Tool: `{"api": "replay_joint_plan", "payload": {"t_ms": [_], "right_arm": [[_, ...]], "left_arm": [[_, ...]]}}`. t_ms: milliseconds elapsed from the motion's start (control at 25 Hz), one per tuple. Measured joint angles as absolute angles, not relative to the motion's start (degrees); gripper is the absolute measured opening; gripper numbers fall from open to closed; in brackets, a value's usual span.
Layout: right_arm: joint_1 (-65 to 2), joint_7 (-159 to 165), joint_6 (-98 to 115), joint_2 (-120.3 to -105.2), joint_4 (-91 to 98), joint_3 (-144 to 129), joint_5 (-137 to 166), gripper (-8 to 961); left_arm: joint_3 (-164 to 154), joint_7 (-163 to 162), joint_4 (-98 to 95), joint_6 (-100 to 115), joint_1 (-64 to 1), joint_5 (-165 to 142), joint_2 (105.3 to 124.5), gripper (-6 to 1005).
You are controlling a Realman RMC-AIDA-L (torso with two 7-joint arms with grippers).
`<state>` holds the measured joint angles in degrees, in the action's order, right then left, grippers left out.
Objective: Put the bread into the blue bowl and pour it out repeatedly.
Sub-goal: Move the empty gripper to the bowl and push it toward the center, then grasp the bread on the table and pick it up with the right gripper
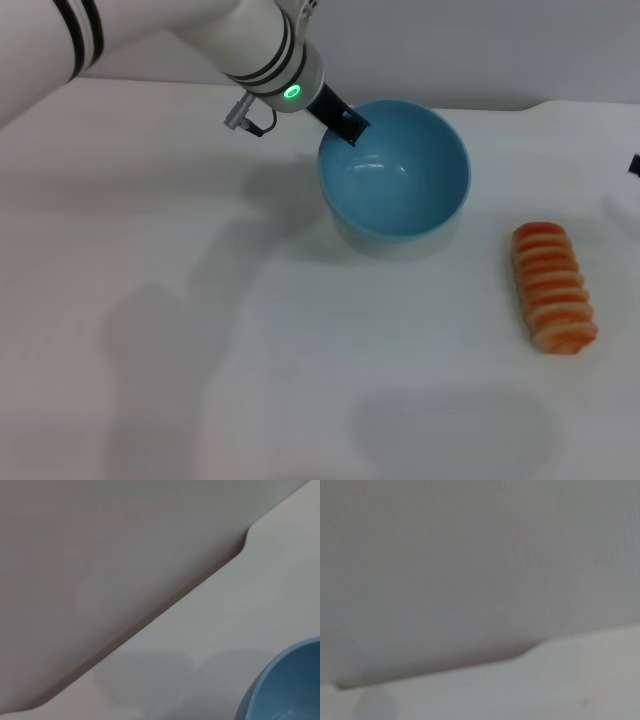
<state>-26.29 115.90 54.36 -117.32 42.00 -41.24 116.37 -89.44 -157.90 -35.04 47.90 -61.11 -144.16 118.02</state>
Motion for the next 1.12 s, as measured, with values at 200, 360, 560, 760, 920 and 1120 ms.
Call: {"api": "replay_joint_plan", "payload": {"t_ms": [200, 360, 560, 760, 920, 1120], "right_arm": [[-29.4, 126.2, 63.8, -115.72, 42.8, -36.5, 128.3, 608], [-29.9, 129.2, 65.3, -115.49, 42.4, -36.0, 132.9, 607], [-29.6, 129.2, 65.5, -115.88, 40.0, -36.5, 133.7, 606], [-29.9, 128.1, 64.6, -117.4, 38.8, -36.9, 133.9, 605], [-31.6, 127.8, 61.7, -117.57, 34.6, -38.2, 133.9, 605], [-33.7, 128.0, 57.9, -117.67, 31.5, -39.8, 134.0, 604]], "left_arm": [[-89.2, -158.9, -35.0, 47.3, -60.5, -144.2, 118.05, 0], [-89.2, -159.0, -34.9, 47.1, -60.3, -144.2, 118.16, 0], [-89.2, -159.0, -34.9, 46.0, -59.9, -144.0, 118.33, -1], [-89.3, -159.1, -34.9, 45.1, -59.7, -143.9, 118.34, -1], [-89.7, -159.1, -34.9, 45.0, -59.5, -143.9, 118.33, -1], [-89.7, -158.9, -34.9, 44.7, -59.3, -143.9, 118.3, -1]]}}
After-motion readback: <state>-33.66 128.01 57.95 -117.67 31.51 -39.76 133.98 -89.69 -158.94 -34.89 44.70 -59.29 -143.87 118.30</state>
